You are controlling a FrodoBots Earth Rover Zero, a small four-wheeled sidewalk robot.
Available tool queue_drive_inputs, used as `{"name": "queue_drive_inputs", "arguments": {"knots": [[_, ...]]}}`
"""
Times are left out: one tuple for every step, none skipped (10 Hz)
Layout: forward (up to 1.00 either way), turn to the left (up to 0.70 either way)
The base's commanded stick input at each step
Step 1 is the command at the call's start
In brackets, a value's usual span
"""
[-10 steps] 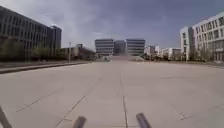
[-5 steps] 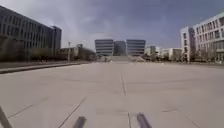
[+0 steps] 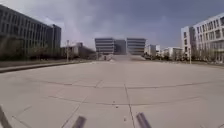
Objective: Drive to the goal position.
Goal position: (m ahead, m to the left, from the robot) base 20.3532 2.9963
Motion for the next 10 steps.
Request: {"name": "queue_drive_inputs", "arguments": {"knots": [[1.00, 0.00], [1.00, 0.00], [1.00, 0.00], [1.00, 0.00], [1.00, 0.00], [1.00, 0.00], [1.00, 0.00], [1.00, 0.00], [1.00, 0.00], [1.00, 0.00]]}}
